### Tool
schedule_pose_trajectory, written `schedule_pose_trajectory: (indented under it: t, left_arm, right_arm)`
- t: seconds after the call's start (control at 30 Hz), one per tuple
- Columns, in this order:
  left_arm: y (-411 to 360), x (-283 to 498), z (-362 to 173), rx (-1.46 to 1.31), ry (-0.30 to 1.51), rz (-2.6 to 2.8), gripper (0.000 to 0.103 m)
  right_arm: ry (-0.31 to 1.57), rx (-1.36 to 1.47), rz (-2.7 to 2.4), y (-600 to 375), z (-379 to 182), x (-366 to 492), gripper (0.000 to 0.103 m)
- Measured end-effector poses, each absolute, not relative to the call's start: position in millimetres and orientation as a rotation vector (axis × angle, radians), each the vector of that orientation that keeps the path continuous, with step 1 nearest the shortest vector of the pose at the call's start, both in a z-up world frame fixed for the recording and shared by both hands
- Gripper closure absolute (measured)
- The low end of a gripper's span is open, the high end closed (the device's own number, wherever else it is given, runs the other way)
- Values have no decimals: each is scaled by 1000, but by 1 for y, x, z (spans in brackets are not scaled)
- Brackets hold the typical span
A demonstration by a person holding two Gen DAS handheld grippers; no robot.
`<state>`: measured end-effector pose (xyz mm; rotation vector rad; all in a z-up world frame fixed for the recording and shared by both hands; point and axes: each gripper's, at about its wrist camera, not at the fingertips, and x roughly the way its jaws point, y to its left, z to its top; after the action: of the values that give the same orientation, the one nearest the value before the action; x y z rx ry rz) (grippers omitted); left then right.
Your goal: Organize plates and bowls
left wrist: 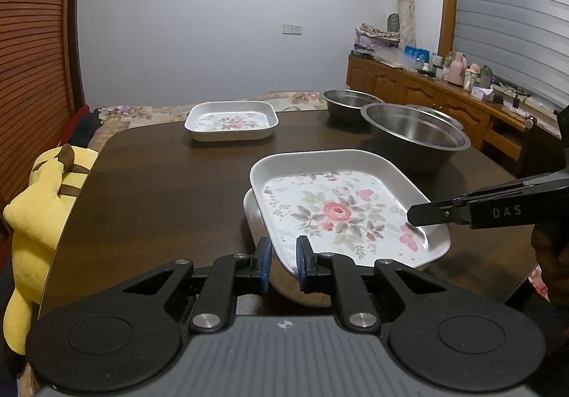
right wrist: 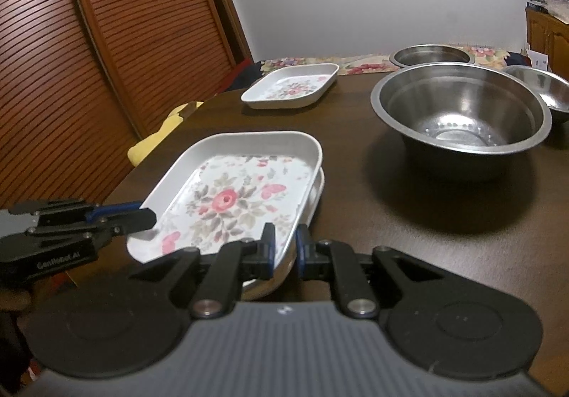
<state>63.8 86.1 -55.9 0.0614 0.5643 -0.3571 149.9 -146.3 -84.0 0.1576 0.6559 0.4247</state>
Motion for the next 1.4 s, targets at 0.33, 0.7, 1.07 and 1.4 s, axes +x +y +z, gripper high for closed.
schedule_pose_trajectory:
  t: [0.33, 0.7, 1.07, 1.4]
  left_arm:
    - [77, 65, -63, 93, 567, -337, 87]
    - [74, 69, -65, 97, 567, -320, 87]
    - [79, 68, -63, 56, 564, -325, 87]
    - [82, 76, -40, 62, 518, -327, 81]
  right_arm:
    - [635, 161, 417, -142, -84, 149, 88]
    - [604, 138, 413, -141, -88, 148, 86]
    - [595, 155, 419, -146, -84, 147, 86]
    - [536, 140, 436, -154, -56, 145, 86]
